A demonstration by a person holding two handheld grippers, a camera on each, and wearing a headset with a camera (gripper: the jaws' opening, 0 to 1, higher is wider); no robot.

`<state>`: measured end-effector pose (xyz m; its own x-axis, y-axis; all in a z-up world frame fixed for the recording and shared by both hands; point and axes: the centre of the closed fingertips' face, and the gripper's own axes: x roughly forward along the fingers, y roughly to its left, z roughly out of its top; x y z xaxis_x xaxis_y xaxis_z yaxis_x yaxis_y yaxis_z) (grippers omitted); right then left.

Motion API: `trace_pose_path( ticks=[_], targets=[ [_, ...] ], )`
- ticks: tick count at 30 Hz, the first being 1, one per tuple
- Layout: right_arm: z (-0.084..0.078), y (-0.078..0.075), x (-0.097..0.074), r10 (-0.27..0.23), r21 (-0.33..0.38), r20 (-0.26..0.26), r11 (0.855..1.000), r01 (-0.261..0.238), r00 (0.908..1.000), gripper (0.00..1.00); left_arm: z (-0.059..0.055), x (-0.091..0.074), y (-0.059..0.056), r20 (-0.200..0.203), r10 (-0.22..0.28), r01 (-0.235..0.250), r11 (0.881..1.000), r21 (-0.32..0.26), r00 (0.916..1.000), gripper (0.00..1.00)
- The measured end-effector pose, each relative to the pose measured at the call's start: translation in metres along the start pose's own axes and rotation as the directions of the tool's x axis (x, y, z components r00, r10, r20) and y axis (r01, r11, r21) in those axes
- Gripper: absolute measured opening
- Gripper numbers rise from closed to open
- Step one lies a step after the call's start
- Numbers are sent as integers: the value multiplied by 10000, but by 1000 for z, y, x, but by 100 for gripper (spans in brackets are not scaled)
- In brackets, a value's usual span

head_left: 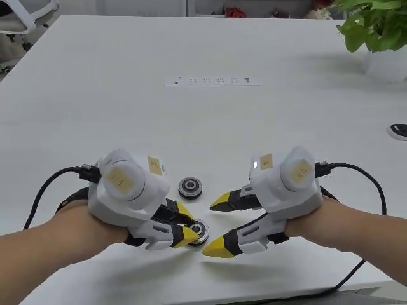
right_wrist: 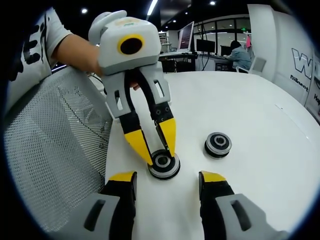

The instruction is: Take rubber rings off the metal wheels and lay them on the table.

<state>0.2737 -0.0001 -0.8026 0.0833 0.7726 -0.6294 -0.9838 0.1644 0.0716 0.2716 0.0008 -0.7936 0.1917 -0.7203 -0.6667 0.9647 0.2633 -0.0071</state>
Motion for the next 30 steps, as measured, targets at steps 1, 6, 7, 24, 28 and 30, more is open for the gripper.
trace_pose_path(
  ticks=[1, 6, 7, 24, 28, 30],
  targets=[
    [-1, 1, 1, 21, -15, -25, 10000, -21, 10000, 46, 0, 0, 0, 22, 18, -18, 10000, -25, 10000, 16],
    [-1, 4, 4, 66, -37, -39, 10000, -66, 10000, 46, 0, 0, 0, 28, 54, -54, 10000, 54, 10000, 15],
    [-1, 4, 4, 60, -6, -23, 10000, -60, 10000, 46, 0, 0, 0, 44, 58, -59, 10000, 43, 10000, 15],
    [0, 7, 12, 103, 807, 306, 9967, -127, 9995, 35, 0, 2, -2, 220, 46, -43, 9999, -129, 9997, 14],
    [2, 10, 13, 144, 620, 330, 9979, -164, 9994, 32, 0, 2, -2, 211, 82, -81, 9999, -63, 9997, 14],
    [3, 9, 13, 141, 522, 347, 9985, -159, 9993, 29, 0, 2, -2, 208, 98, -98, 9999, -31, 9997, 14]
  ],
)
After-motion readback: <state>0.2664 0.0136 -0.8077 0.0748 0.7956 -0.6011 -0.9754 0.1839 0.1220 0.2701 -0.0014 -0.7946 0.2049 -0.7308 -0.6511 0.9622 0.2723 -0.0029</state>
